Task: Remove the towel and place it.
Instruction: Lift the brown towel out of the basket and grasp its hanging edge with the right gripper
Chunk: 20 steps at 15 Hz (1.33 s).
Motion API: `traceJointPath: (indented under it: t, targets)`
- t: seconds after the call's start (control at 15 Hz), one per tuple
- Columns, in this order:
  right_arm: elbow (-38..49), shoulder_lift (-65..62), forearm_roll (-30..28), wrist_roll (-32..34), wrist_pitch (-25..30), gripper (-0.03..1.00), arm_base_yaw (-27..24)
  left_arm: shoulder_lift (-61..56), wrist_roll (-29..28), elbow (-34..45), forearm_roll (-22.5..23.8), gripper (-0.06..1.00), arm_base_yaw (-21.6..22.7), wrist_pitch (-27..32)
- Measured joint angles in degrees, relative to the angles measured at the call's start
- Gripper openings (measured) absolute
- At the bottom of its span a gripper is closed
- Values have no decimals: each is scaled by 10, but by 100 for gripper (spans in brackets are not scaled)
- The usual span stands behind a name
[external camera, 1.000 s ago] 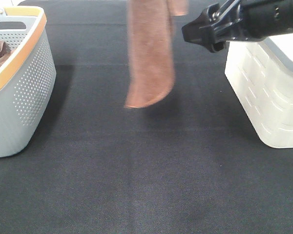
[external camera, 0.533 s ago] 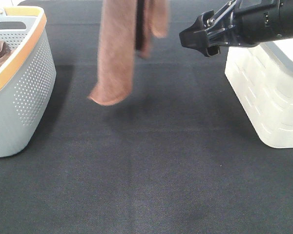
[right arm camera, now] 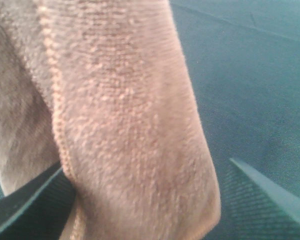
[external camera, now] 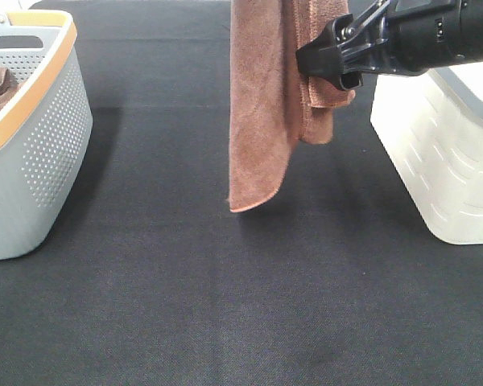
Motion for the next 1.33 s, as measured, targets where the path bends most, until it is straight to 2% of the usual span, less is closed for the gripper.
traceJointPath:
  t: [0.13,0.33,0.47,0.8,0.93,1.13,1.33]
  targets:
    - [0,0,0,0,-1,77,0,0,37,0,-37,0,0,1]
    - [0,0,0,0,-2,77,0,0,77,0,-61,0,0,1]
    - [0,0,0,0,5,77,0,0,82,0,-63,0,0,-1]
    - [0,-18,0,-8,73,77,3,0,83,0,-63,0,0,-40]
    - [0,-21,-1,-33,73,74,29,0,83,0,-63,0,0,-48]
    - [0,-21,-1,-79,59,65,105,0,84,0,-66,0,0,-49]
    - [0,-21,0,-79,41,64,108,0,101,0,-66,0,0,-41]
